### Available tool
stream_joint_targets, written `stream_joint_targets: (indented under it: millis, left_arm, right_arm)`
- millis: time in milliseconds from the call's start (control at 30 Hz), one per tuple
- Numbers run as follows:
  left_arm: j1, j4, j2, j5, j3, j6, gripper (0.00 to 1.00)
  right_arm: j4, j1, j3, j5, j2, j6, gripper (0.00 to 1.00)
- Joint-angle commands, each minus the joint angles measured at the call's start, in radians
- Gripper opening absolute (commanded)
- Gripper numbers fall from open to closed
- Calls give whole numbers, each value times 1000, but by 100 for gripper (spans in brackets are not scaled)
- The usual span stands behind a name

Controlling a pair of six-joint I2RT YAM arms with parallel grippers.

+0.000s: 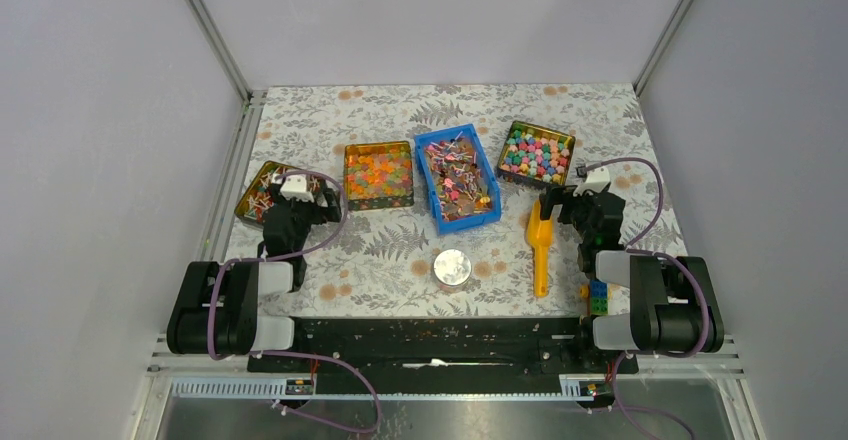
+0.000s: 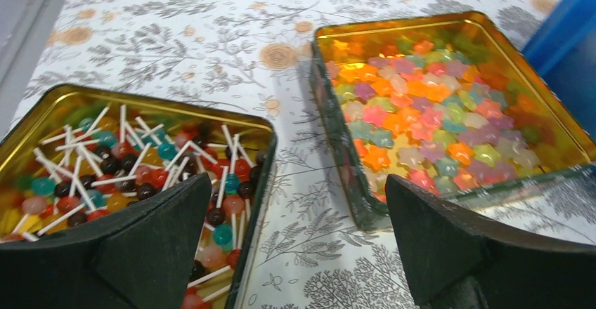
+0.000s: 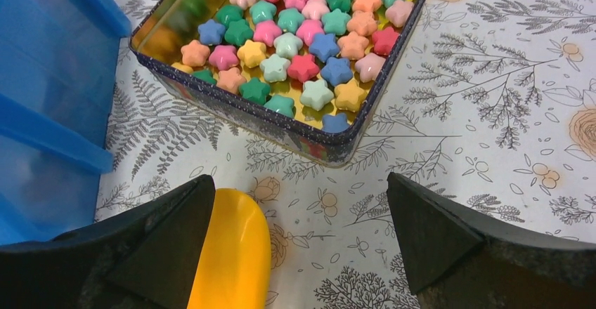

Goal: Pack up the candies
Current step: Reset both arms

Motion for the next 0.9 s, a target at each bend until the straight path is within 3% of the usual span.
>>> stream_joint_targets:
  millis: [0,867]
  left_arm:
    - [6,23,-4,-167,45,-69,99]
    - [-1,-7,1,-162,64,-43,99]
  right_arm:
    - [94,-5,2,31,-5,10,100]
    - [101,-5,-2,31,-11,10,100]
